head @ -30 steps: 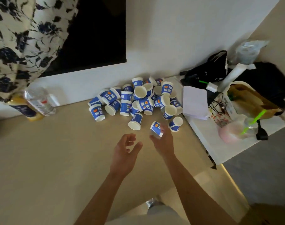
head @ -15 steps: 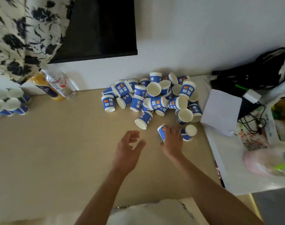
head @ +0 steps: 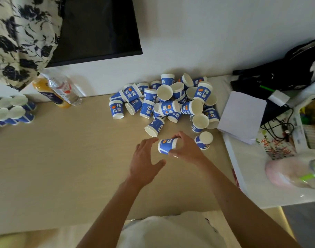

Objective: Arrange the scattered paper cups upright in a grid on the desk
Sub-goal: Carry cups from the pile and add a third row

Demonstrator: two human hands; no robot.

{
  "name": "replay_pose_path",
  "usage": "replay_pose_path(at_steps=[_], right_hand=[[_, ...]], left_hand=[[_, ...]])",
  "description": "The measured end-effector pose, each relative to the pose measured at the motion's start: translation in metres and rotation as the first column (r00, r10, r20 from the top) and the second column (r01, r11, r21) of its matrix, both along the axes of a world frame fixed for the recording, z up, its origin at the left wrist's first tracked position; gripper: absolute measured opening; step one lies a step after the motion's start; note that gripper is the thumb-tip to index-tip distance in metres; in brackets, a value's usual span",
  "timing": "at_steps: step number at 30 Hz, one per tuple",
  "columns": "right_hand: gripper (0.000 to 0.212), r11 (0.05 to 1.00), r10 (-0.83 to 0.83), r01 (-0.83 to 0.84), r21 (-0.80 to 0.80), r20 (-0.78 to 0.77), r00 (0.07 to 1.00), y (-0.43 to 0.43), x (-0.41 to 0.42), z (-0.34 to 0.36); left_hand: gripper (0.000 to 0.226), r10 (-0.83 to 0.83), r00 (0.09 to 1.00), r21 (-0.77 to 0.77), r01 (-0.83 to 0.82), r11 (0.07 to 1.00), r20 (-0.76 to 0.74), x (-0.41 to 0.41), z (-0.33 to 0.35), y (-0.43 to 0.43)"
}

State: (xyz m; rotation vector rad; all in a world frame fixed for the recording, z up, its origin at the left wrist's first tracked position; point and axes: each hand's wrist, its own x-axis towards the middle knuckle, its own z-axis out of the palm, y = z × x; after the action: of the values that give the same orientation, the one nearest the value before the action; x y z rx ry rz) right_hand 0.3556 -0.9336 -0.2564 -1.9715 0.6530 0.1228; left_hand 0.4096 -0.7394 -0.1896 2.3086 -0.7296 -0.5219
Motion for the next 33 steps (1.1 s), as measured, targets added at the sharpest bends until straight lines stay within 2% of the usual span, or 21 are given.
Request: replay_pose_path(at_steps=[2, 4, 10, 13, 14, 15, 16, 17, 18, 19, 20, 22, 25, 29, 33], right_hand=[[0.069, 0.996, 0.091, -0.091, -0.008, 0.021, 0.996, -0.004, -0.003, 0.023], [0.066, 0.995, 0.098, -0.099, 0.029, 0.030, 0.995, -0.005, -0.007, 0.042], [0.072, 0.981, 0.135, -0.145, 0.132, 0.084, 0.987, -0.010, -0.019, 0.072], [0.060, 0.952, -0.024, -0.031, 0.306, 0.174, 0.985, -0.020, -0.022, 0.066], [0.053, 0.954, -0.101, 0.041, 0.297, 0.189, 0.977, -0.026, -0.023, 0.060], [0.047, 0.974, -0.159, 0.123, 0.190, 0.192, 0.968, -0.032, -0.025, 0.051], [0.046, 0.983, -0.182, 0.186, -0.004, 0.186, 0.966, -0.038, -0.027, 0.038], [0.048, 0.952, -0.157, 0.193, -0.236, 0.163, 0.974, -0.045, -0.031, 0.024], [0.051, 0.887, -0.101, 0.134, -0.441, 0.097, 0.990, -0.051, -0.034, 0.011], [0.055, 0.815, -0.052, 0.045, -0.578, 0.004, 0.999, -0.053, -0.038, 0.000], [0.060, 0.763, -0.029, -0.033, -0.645, -0.086, 0.996, -0.055, -0.042, -0.010], [0.065, 0.702, -0.026, -0.095, -0.706, -0.158, 0.987, -0.055, -0.048, -0.025], [0.060, 0.621, -0.056, -0.070, -0.781, -0.134, 0.989, -0.056, -0.051, -0.035], [0.058, 0.604, -0.082, -0.103, -0.790, -0.190, 0.978, -0.061, -0.050, -0.031], [0.037, 0.564, -0.060, -0.210, -0.798, -0.294, 0.954, -0.065, -0.057, -0.031]], left_hand=[[0.085, -0.109, 0.991, 0.047, 0.106, 0.993, 0.076, -0.001, 0.001, -0.007], [0.088, -0.164, 0.979, 0.080, 0.155, 0.985, 0.117, -0.005, 0.001, -0.016], [0.068, -0.109, 0.980, 0.016, 0.108, 0.994, 0.165, -0.011, -0.001, -0.034], [0.063, -0.038, 0.992, -0.064, 0.045, 0.997, 0.118, -0.012, -0.002, -0.033], [0.062, -0.011, 0.995, -0.088, 0.019, 0.996, 0.095, -0.012, -0.003, -0.031], [0.062, 0.012, 0.997, -0.107, -0.004, 0.994, 0.076, -0.012, -0.004, -0.029], [0.062, 0.030, 0.998, -0.120, -0.023, 0.993, 0.060, -0.013, -0.004, -0.027], [0.062, 0.044, 0.998, -0.129, -0.038, 0.991, 0.048, -0.014, -0.004, -0.026], [0.063, 0.056, 0.998, -0.137, -0.050, 0.989, 0.037, -0.015, -0.003, -0.025], [0.063, 0.066, 0.997, -0.146, -0.062, 0.987, 0.025, -0.016, -0.002, -0.025], [0.063, 0.075, 0.997, -0.155, -0.072, 0.985, 0.013, -0.018, -0.001, -0.024], [0.062, 0.087, 0.996, -0.161, -0.087, 0.983, -0.008, -0.019, -0.002, -0.021], [0.060, 0.103, 0.994, -0.165, -0.105, 0.981, -0.023, -0.022, -0.002, -0.016], [0.061, 0.110, 0.993, -0.156, -0.114, 0.981, -0.034, -0.026, -0.002, -0.013], [0.062, 0.112, 0.992, -0.155, -0.118, 0.981, -0.050, -0.031, -0.005, -0.012]])
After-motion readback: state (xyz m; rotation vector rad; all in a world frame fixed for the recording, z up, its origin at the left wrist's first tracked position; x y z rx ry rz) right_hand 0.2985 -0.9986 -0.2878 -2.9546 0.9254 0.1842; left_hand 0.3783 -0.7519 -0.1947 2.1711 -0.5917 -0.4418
